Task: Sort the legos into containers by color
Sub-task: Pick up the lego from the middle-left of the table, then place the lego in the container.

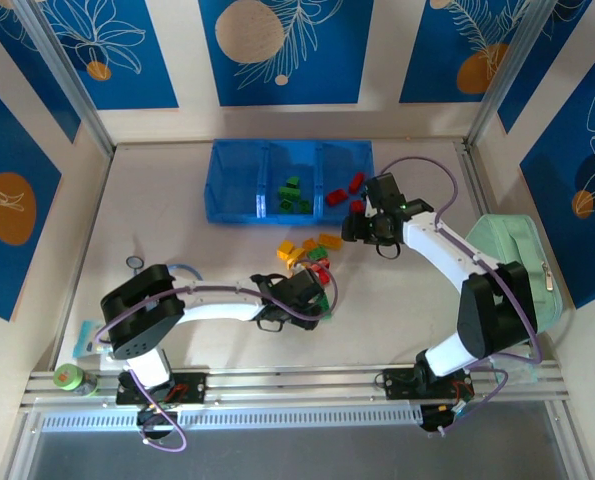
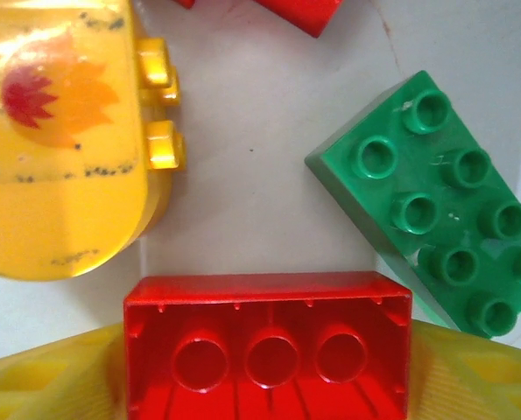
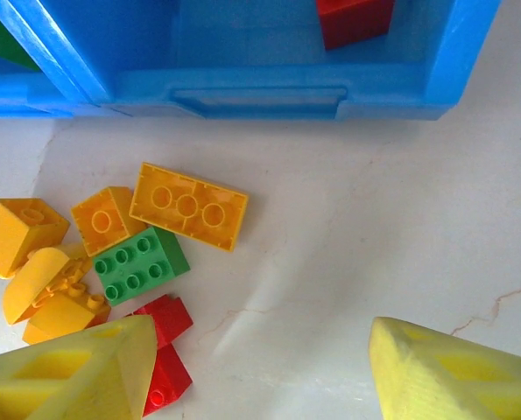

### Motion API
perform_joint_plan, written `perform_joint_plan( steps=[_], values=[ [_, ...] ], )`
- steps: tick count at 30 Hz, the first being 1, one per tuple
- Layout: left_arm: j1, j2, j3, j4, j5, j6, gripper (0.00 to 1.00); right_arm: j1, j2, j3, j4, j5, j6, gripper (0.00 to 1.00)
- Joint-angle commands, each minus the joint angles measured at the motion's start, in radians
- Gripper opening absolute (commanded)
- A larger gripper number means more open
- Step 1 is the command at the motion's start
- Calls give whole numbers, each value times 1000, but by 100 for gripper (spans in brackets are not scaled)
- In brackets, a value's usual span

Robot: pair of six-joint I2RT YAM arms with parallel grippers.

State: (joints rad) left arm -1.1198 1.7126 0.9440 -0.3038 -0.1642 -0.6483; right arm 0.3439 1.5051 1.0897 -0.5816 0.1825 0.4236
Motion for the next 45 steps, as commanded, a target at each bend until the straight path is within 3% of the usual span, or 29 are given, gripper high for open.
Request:
perform_joint_plan(
  steps=[1,5,12,19,28,45],
  values=[
    [-9,10,17,-3,3,-1,66,-9,-38,-30,15,-30,22,66],
    [-8,-39,-5,-10,-7,-1,55,-18,-54,-65,29,-40,31,66],
    [4,-187,10,-82,-32,14,54,-28,-113,-150,50,-45,56,66],
    [92,-245,148,-94,-5,123,55,-37,-193,-277,75,-62,119,66],
    [244,-17,479,-103,99,216,55,-15,-324,-414,28,-38,195,68],
    [351,613,1325,-361,178,322,59,48,-463,-477,-24,-45,221,68]
  ],
)
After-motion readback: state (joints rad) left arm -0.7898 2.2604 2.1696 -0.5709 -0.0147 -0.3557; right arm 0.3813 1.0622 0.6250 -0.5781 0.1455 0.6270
